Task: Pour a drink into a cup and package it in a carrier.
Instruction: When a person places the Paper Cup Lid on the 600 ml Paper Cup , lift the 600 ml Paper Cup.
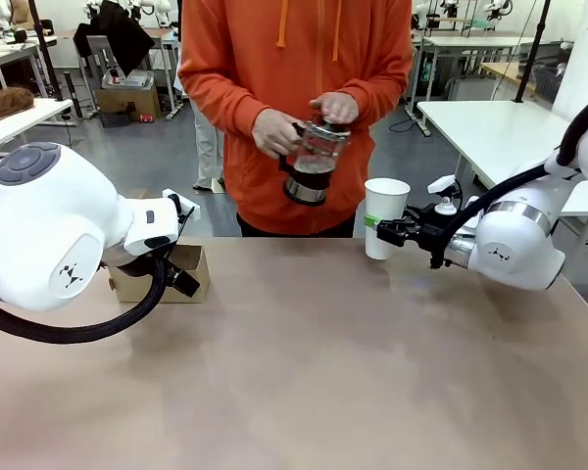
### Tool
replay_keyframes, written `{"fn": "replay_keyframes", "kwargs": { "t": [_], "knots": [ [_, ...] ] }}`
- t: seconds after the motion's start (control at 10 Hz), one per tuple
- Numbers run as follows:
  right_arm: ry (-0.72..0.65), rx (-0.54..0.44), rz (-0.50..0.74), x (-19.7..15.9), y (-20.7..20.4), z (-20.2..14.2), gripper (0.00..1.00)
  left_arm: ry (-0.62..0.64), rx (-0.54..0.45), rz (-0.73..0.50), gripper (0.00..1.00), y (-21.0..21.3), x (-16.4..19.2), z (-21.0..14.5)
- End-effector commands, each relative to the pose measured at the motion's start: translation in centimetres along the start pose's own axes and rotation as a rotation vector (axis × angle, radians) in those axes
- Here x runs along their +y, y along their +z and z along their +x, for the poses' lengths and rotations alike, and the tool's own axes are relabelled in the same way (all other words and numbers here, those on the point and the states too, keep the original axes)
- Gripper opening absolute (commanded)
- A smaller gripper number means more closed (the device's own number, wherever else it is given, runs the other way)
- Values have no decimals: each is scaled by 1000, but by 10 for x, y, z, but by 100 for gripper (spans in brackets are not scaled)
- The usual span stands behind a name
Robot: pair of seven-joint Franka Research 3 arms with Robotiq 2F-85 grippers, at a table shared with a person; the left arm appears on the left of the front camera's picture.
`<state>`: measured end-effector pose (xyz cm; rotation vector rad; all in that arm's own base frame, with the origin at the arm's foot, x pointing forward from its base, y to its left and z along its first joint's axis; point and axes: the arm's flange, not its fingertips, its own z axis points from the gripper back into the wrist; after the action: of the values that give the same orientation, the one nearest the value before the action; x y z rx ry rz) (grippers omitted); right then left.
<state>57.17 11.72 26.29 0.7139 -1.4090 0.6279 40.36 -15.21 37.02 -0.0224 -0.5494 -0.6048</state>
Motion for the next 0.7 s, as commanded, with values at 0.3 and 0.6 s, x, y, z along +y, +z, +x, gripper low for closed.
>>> {"fn": "replay_keyframes", "kwargs": {
  "t": [0.3, 0.6],
  "knots": [
    [4, -2, -1, 1, -1, 1, 77, 1, -1, -2, 100, 0, 0, 0],
    [4, -2, -1, 1, -1, 1, 77, 1, -1, -2, 100, 0, 0, 0]
  ]
}}
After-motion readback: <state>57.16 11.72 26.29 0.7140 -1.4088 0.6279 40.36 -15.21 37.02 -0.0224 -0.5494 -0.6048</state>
